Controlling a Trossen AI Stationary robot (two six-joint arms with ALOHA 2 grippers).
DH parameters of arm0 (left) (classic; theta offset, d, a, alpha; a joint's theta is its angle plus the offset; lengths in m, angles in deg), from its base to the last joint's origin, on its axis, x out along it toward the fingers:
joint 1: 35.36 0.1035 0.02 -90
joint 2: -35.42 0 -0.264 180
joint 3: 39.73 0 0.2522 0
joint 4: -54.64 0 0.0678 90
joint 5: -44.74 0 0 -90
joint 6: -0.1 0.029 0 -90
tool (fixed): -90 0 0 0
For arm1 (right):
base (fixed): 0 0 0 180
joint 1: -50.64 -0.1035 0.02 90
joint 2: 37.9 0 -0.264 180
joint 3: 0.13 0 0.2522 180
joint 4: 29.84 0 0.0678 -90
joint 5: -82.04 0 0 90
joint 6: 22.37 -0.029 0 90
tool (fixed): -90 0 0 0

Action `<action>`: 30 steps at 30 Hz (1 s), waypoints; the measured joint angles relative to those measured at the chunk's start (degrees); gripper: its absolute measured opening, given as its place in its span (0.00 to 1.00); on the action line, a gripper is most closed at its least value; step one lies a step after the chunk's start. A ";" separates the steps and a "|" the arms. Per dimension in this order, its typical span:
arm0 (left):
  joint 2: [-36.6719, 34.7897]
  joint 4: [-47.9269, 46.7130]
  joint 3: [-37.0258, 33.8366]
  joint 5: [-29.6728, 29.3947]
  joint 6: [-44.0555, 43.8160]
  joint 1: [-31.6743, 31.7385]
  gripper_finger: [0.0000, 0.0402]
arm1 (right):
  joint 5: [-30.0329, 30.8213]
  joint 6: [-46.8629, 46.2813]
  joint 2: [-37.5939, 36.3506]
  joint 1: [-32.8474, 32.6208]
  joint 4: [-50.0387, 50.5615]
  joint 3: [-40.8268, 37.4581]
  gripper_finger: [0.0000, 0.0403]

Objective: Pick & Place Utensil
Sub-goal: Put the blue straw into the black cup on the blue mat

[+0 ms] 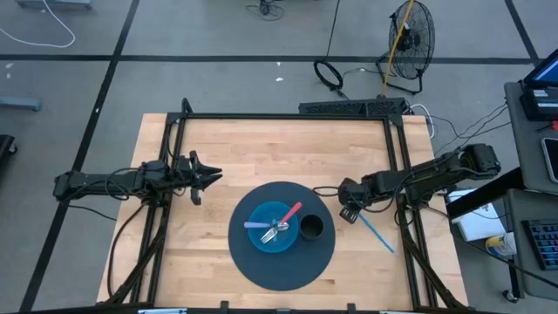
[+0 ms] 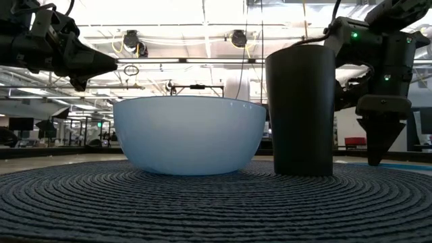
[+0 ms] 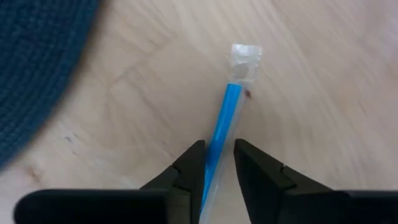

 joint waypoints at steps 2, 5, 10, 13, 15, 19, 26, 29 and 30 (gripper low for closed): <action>0.00 0.00 -0.01 0.00 -0.17 0.00 0.23 | 0.43 -0.77 0.00 0.39 1.09 -0.02 0.17; 0.01 0.01 -0.01 -0.02 -0.27 0.01 0.23 | 0.51 -1.50 0.00 1.24 1.65 -0.02 0.13; 0.00 0.04 0.00 -0.02 -0.69 0.00 0.23 | 0.38 -1.53 -0.02 2.51 1.86 -0.02 0.07; 0.02 0.04 -0.02 -0.02 -0.71 0.00 0.23 | 0.46 -1.55 0.00 3.75 2.60 -0.02 0.04; 0.00 0.04 0.00 -0.02 -0.71 0.00 0.23 | 0.85 -1.64 -0.02 4.93 3.13 -0.04 0.02; 0.00 0.02 0.00 -0.02 -0.72 0.00 0.23 | 2.33 -1.49 -0.02 6.73 3.30 -0.07 0.01; 0.00 -0.09 0.00 -0.02 -0.73 0.00 0.23 | 2.88 2.07 -0.75 7.41 0.54 -0.07 0.00; 0.00 -0.19 -0.01 -0.02 -0.73 0.00 0.23 | 3.12 2.75 -2.10 7.41 -0.73 -0.15 0.00; 0.00 -0.23 0.00 -0.02 -0.73 0.00 0.23 | 3.37 2.97 -2.75 7.41 -1.03 -0.19 0.00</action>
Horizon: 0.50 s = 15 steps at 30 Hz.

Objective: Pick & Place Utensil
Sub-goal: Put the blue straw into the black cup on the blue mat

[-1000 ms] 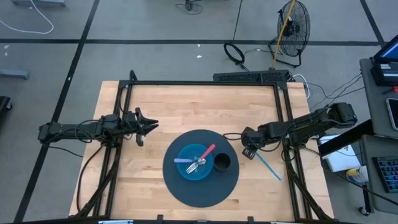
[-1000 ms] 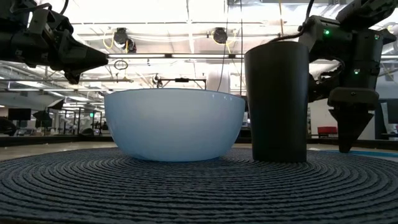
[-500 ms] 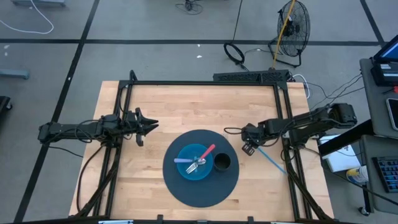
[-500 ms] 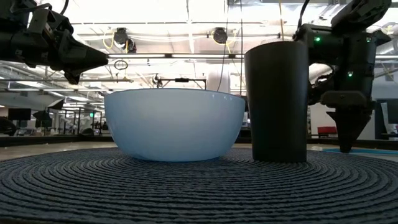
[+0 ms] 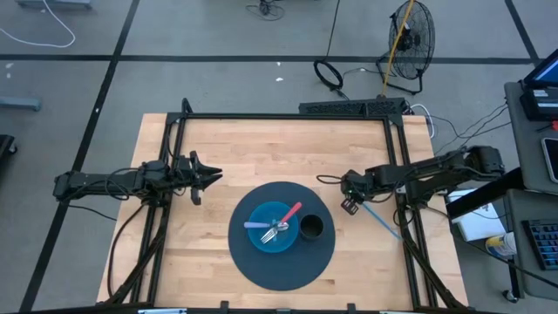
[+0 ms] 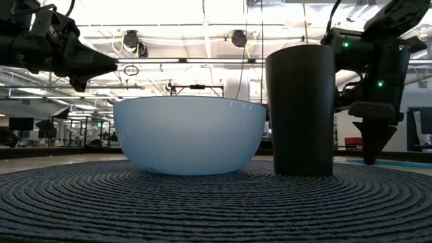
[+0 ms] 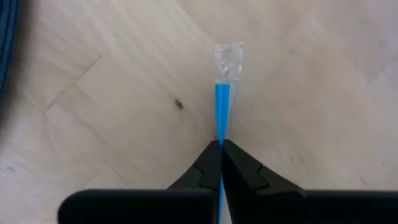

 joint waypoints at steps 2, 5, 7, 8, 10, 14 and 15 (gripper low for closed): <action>0.01 -0.10 0.00 0.00 0.00 0.00 0.23 | 1.34 0.54 -1.09 0.00 -0.75 -0.12 0.00; 0.00 -0.10 0.00 0.00 -0.01 0.00 0.23 | 3.15 1.16 -3.51 0.15 -1.65 -0.20 0.00; 0.00 -0.10 0.00 0.00 -0.02 0.00 0.23 | 3.76 1.35 -4.97 0.09 -2.36 -0.20 0.00; 0.00 -0.10 0.00 0.00 -0.02 0.00 0.23 | 3.72 1.54 -5.68 0.04 -2.71 -0.18 0.00; 0.01 -0.10 -0.01 0.00 -0.02 0.00 0.23 | 3.73 2.38 -7.40 0.04 -3.37 -0.18 0.00; 0.01 -0.06 0.00 -0.02 -0.02 0.00 0.23 | 4.26 4.60 -10.79 0.07 -6.77 -0.09 0.00; 0.02 -0.06 0.00 -0.02 -0.02 0.00 0.23 | 4.27 5.30 -11.75 0.07 -7.79 -0.09 0.00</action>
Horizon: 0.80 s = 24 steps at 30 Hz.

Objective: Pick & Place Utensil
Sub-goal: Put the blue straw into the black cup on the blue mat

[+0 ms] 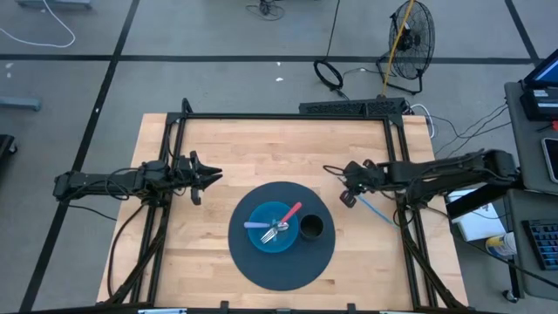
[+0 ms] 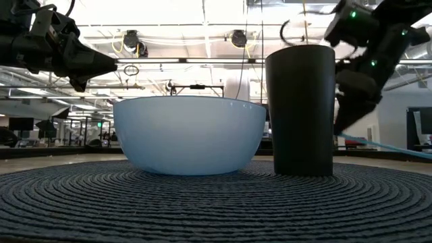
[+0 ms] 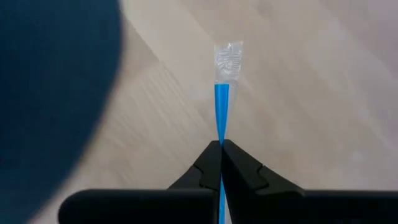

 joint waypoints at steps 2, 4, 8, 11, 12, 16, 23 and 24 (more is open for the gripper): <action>0.00 0.11 0.00 0.00 0.00 0.01 0.23 | 0.00 1.64 -1.75 -0.02 -2.42 0.00 0.00; -0.02 0.24 -0.02 0.00 0.00 0.00 0.23 | -0.02 3.18 -3.58 -0.02 -5.00 0.02 0.00; -0.01 0.31 0.00 -0.02 0.00 0.00 0.23 | -0.04 5.81 -6.99 -0.02 -9.25 0.11 0.00; -0.01 0.33 0.00 -0.04 0.00 0.00 0.23 | -0.11 7.46 -9.32 -0.02 -11.52 0.11 0.00; 0.00 0.35 -0.01 -0.05 0.00 0.00 0.23 | -0.09 8.03 -10.05 -0.02 -12.05 0.14 0.00; 0.00 0.37 0.00 -0.14 0.00 0.00 0.23 | 0.01 10.26 -12.18 -0.02 -13.45 1.21 0.00; -0.01 0.40 0.00 -0.39 -0.02 0.00 0.23 | 0.03 16.45 -12.88 -0.02 -13.64 7.94 0.00; -0.02 0.40 -0.01 -0.40 -0.06 0.01 0.23 | 0.02 17.36 -12.88 -0.02 -13.62 9.05 0.00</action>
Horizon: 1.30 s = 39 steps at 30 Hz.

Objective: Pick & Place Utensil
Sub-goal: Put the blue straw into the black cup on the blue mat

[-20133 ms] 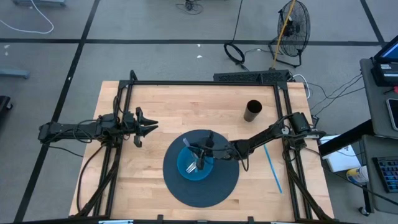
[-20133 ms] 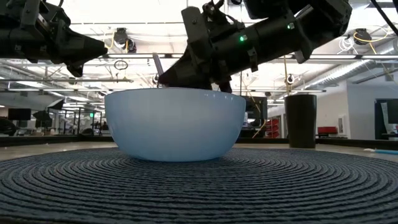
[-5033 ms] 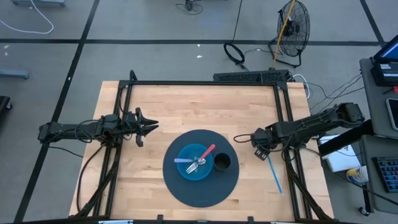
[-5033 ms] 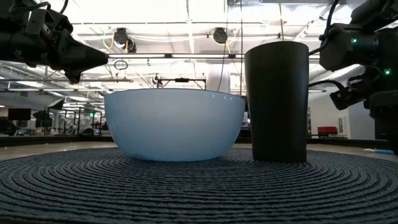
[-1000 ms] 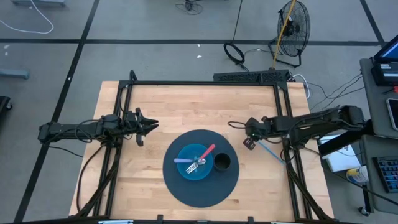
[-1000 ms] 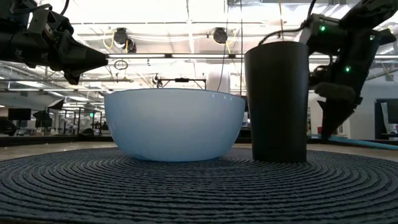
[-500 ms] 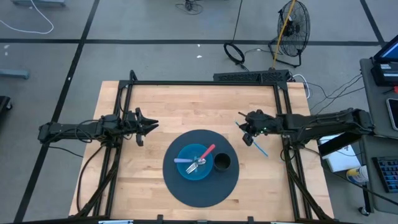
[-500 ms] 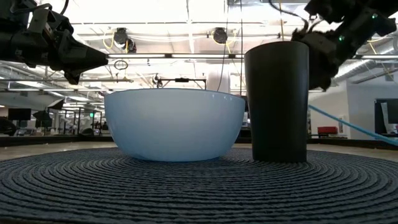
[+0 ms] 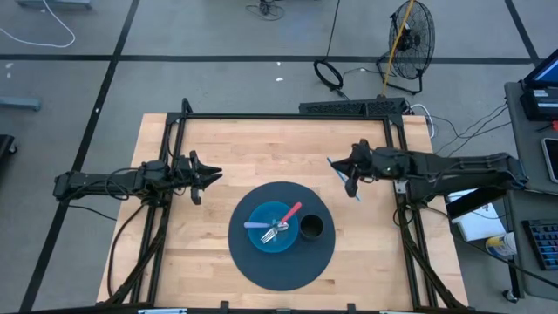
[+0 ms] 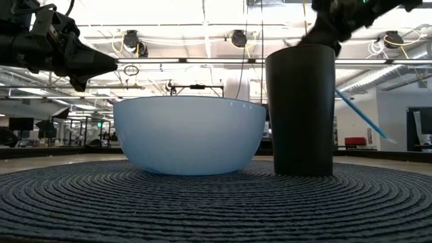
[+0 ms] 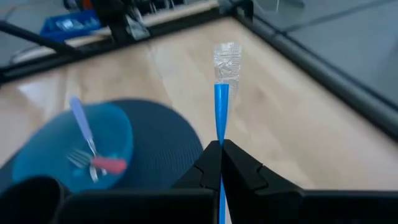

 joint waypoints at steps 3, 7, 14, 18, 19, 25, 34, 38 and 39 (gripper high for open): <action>0.01 -0.03 0.01 0.00 -0.10 0.00 0.23 | 0.02 2.51 -0.01 0.00 -0.02 3.21 0.00; 0.00 -0.03 0.01 0.01 -0.08 -0.01 0.23 | 0.02 5.16 -0.01 -0.58 -0.55 6.83 0.00; 0.02 -0.03 0.01 -0.01 0.08 0.02 0.23 | -0.38 10.23 0.13 -3.47 -9.03 8.02 0.00; 0.00 -0.01 0.01 -0.01 0.06 -0.01 0.23 | -0.44 11.73 0.46 -5.14 -11.81 8.04 0.00; 0.00 -0.01 0.00 -0.01 0.06 0.01 0.23 | -0.44 11.91 0.59 -5.47 -12.79 8.04 0.00; 0.00 0.12 0.01 -0.03 -0.34 0.00 0.23 | -0.46 13.21 0.73 -7.72 -17.47 8.04 0.00; 0.00 0.10 -0.01 -0.05 -0.71 0.01 0.23 | -1.56 14.57 0.73 -12.32 -25.25 8.04 0.00; 0.00 0.10 0.01 -0.06 -0.71 0.00 0.23 | -4.78 14.50 1.08 -14.08 -29.59 8.04 0.00; 0.00 0.14 0.01 -0.05 -0.71 -0.01 0.23 | -5.12 14.50 1.23 -14.66 -30.62 8.04 0.00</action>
